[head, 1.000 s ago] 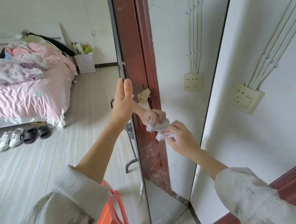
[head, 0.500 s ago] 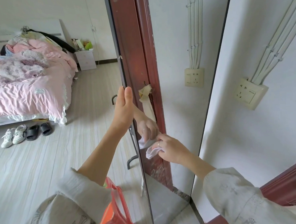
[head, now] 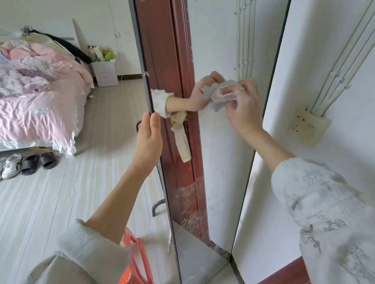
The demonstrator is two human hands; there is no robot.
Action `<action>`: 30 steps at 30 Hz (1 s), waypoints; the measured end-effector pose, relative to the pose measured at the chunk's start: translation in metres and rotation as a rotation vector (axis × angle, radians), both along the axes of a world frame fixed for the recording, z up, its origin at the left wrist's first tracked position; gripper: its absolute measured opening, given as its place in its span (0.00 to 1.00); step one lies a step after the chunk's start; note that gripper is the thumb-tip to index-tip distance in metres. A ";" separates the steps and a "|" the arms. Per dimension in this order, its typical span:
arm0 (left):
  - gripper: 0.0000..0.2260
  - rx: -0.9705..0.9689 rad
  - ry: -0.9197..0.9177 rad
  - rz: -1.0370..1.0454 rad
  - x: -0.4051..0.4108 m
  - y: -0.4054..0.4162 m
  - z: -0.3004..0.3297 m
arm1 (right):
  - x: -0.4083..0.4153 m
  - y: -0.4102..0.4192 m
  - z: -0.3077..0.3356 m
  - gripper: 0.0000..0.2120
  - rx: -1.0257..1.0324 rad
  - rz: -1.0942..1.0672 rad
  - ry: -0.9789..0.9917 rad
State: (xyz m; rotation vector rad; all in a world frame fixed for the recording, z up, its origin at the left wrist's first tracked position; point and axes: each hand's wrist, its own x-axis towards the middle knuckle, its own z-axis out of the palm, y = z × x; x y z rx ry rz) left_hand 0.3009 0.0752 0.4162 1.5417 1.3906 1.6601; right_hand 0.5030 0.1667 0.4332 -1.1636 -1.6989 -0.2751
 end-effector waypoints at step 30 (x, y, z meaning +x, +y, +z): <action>0.15 0.018 -0.042 0.063 0.002 0.003 -0.001 | -0.019 -0.054 -0.136 0.08 -0.363 0.086 -0.171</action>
